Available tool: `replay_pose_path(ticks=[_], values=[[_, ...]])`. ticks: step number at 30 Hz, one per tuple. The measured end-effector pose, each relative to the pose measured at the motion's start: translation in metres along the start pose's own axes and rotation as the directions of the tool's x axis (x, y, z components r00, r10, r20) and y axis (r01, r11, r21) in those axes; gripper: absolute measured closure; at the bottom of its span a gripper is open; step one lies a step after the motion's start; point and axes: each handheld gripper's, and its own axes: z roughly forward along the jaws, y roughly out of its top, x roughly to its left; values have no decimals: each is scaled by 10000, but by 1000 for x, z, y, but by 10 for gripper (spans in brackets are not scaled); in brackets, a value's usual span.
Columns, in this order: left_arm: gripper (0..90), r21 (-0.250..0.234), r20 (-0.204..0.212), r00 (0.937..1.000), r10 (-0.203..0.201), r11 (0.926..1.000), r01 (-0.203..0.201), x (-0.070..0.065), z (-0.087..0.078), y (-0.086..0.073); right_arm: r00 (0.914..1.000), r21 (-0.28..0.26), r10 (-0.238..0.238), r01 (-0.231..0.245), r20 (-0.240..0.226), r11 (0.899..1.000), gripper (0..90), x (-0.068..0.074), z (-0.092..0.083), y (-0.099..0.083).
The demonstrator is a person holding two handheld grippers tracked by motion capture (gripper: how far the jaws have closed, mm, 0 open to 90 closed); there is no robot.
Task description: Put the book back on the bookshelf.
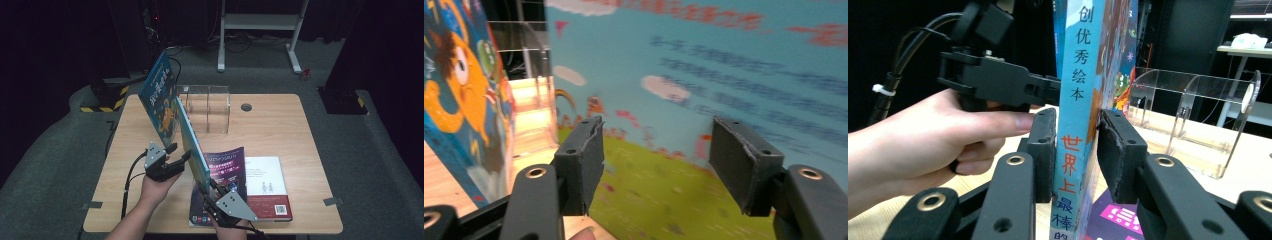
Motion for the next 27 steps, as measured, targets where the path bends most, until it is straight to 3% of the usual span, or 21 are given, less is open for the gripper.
replay_pose_path(ticks=[7,16,18,23,25,27], values=[[323,-600,727,9969,292,9979,-248,-29,-34,9,9999,-61,-34,35,158,10000,689,4,0,1],[267,-1157,976,9937,545,9923,-431,-58,-71,28,9994,-89,45,-42,341,10000,689,3,0,0],[254,-1262,1102,9928,476,9914,-335,-63,-75,31,9994,-92,81,-78,337,9999,685,3,0,0],[222,-1447,1179,9895,831,9873,-657,-76,-81,33,9991,-113,139,-134,409,9998,683,4,1,-1],[216,-1367,1262,9883,851,9883,-676,-80,-78,32,9989,-92,229,-225,405,9997,760,4,1,-1],[216,-1213,1278,9884,821,9904,-666,-80,-73,31,9968,-108,72,-63,792,9999,791,6,0,-2]])
